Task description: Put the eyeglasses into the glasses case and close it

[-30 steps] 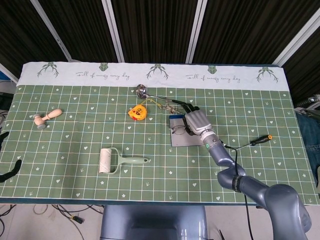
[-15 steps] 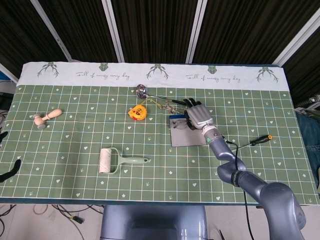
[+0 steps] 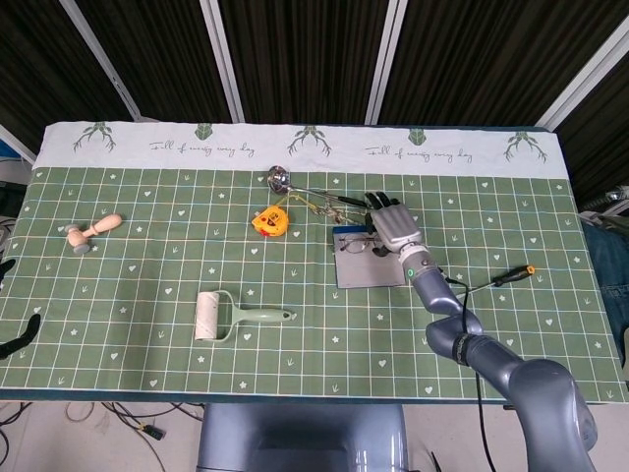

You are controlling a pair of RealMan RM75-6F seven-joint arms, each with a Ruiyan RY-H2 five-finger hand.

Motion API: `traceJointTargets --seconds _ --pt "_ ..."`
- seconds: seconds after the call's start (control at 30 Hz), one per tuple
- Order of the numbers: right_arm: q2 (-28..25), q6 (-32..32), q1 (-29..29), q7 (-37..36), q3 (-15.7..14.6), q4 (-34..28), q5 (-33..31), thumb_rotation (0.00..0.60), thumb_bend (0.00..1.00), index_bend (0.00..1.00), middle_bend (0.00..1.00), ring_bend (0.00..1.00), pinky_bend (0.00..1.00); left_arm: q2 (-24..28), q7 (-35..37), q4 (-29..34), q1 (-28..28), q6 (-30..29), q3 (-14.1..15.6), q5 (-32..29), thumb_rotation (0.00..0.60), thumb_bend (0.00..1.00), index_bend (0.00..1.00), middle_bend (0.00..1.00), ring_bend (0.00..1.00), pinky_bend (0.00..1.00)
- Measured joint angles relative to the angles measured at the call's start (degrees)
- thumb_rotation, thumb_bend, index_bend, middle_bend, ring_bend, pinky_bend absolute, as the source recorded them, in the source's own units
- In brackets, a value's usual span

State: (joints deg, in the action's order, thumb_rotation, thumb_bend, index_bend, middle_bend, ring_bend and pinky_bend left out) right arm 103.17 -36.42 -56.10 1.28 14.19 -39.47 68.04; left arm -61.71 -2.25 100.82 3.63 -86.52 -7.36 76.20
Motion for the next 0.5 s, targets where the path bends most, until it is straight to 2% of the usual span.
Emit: traceJointTargets --seconds 0.23,0.3,0.37,0.4,0.47,0.5 --pt "-1.6 -0.4 0.8 1.9 1.5 -3.5 -2.7 0.600 0.14 0.16 0.06 0.03 0.20 -0.1 -0.1 0.1 -0.1 -0.3 -0.1 0.0 0.600 0.31 0.11 0.00 0.00 0.00" --pt "-2.3 -1.0 1.3 1.7 2.1 -5.2 -3.2 0.600 0.15 0.15 0.08 0.06 0.20 -0.1 -0.3 0.1 -0.1 -0.3 0.0 0.0 0.600 0.31 0.11 0.00 0.00 0.00" --pt "-3.5 -2.5 2.2 1.2 2.7 -8.2 -3.6 0.600 0.23 0.15 0.15 0.17 0.22 -0.2 -0.5 0.2 -0.1 -0.2 0.0 0.0 0.600 0.31 0.11 0.00 0.00 0.00" --pt "-4.1 -3.4 2.7 1.0 2.9 -9.9 -3.6 0.600 0.31 0.15 0.21 0.26 0.27 -0.2 -0.6 0.2 -0.1 -0.2 0.0 0.1 0.600 0.31 0.11 0.00 0.00 0.00" --pt "-5.8 -6.3 4.3 0.8 3.1 -14.6 -3.5 0.600 0.41 0.15 0.32 0.40 0.47 -0.2 -0.7 0.2 0.0 -0.2 0.1 0.1 0.600 0.31 0.11 0.00 0.00 0.00" --pt "-6.6 -7.8 5.2 0.8 3.1 -16.9 -3.4 0.600 0.45 0.16 0.40 0.49 0.62 -0.3 -0.7 0.2 0.0 -0.2 0.1 0.1 0.600 0.31 0.11 0.00 0.00 0.00"
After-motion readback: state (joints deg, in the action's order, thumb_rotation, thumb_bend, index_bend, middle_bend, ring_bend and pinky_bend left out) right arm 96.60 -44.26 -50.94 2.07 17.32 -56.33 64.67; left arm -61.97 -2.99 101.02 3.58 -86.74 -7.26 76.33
